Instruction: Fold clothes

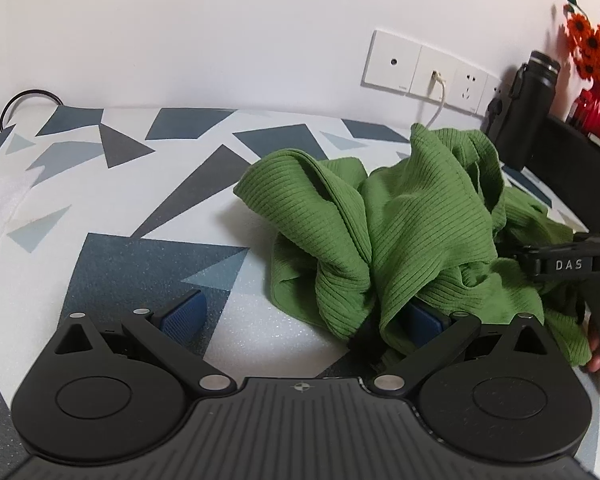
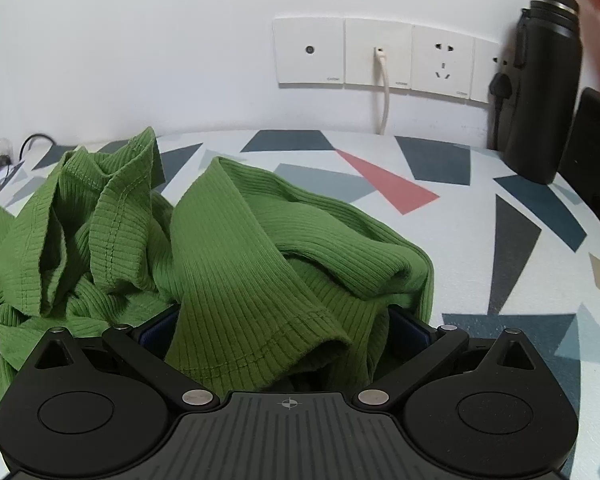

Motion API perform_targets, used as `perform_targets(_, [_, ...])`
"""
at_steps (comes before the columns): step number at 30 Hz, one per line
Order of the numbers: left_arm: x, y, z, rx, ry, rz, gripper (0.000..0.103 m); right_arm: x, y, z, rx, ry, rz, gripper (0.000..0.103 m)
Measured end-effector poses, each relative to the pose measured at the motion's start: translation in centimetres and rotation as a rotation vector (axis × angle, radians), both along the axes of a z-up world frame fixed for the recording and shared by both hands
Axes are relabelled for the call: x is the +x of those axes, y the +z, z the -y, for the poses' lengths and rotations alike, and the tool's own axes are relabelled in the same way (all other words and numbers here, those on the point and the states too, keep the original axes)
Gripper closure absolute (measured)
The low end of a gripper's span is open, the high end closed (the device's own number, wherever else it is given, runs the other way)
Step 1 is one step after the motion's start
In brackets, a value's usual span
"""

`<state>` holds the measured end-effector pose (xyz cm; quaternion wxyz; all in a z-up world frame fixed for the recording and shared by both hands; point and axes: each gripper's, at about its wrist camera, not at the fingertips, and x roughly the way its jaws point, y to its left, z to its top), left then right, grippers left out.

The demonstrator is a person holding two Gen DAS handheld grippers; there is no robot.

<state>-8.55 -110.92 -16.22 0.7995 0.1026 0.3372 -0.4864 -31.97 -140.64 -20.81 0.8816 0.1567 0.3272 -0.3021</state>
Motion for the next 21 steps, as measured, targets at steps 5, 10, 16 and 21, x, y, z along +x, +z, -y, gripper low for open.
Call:
perform_targets(5, [-0.6, 0.1, 0.5, 0.047, 0.012, 0.02, 0.0, -0.7, 0.5, 1.0, 0.053, 0.082, -0.021, 0.001])
perform_targets(10, [-1.4, 0.3, 0.8, 0.098, 0.014, 0.033, 0.0, -3.5, 0.8, 1.5, 0.109, 0.146, 0.023, 0.001])
perform_targets(16, [-1.5, 0.3, 0.6, 0.105, -0.011, 0.032, 0.0, -7.8, 1.9, 2.1, 0.226, 0.132, 0.087, 0.001])
perform_targets(21, [-1.5, 0.3, 0.7, 0.111, -0.004, 0.022, 0.0, -11.4, 3.4, 2.2, 0.173, 0.101, 0.175, 0.001])
